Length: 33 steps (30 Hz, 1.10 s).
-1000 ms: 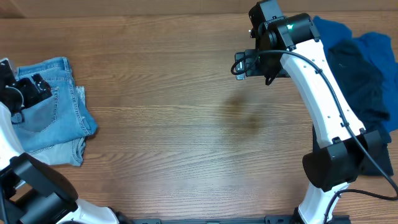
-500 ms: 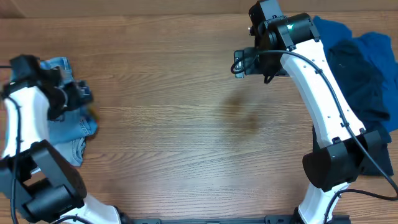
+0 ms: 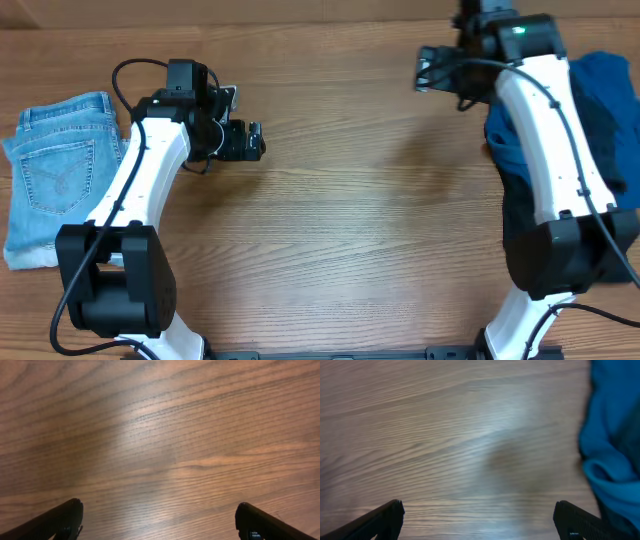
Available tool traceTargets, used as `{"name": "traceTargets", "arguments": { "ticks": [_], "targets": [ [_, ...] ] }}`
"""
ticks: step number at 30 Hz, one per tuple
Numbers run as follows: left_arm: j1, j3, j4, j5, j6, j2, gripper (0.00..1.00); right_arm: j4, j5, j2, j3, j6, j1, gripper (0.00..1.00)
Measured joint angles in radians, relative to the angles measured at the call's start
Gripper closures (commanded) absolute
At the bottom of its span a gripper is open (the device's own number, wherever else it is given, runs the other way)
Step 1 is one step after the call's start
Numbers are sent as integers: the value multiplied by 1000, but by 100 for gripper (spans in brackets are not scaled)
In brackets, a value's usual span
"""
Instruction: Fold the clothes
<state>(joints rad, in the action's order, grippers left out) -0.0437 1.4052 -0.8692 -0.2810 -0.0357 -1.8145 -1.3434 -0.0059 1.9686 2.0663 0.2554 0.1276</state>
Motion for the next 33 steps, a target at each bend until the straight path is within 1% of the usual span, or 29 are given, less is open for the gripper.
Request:
{"name": "traceTargets", "arguments": {
  "ticks": [2,5,8,10,14,16,18,20,22,24,27,30,33],
  "targets": [
    [0,51,-96,-5,0,-4,0,-38,-16,0,0,2,-49,0],
    [0,235,-227,-8,8,-7,0,-72,-27,-2,0,2,-89,0],
    [0,355,-280,-8,28,3,0,-111,-35,-27,0,3,-93,0],
    [0,359,-318,-8,51,45,0,-134,-39,-80,0,3,-93,2],
    [0,359,-336,19,71,152,0,-142,-42,-178,-23,3,-93,4],
    [0,360,-343,35,72,274,0,-128,-45,-261,-94,4,-93,4],
    [0,362,-350,38,73,332,0,-84,-53,-329,-184,6,-93,4],
    [0,357,-347,42,80,387,0,-17,-58,-430,-328,6,-93,3],
    [0,314,-327,45,87,449,0,62,-63,-554,-483,7,-92,2],
    [0,222,-296,46,91,520,0,132,-66,-685,-637,7,-92,1],
    [0,-44,-198,50,91,683,0,198,-66,-903,-850,6,-92,0],
    [0,-237,-127,72,58,842,0,224,-65,-1044,-967,7,-92,0],
    [0,-359,-92,90,14,956,0,225,-65,-1124,-1013,6,-92,0]
  ]
}}
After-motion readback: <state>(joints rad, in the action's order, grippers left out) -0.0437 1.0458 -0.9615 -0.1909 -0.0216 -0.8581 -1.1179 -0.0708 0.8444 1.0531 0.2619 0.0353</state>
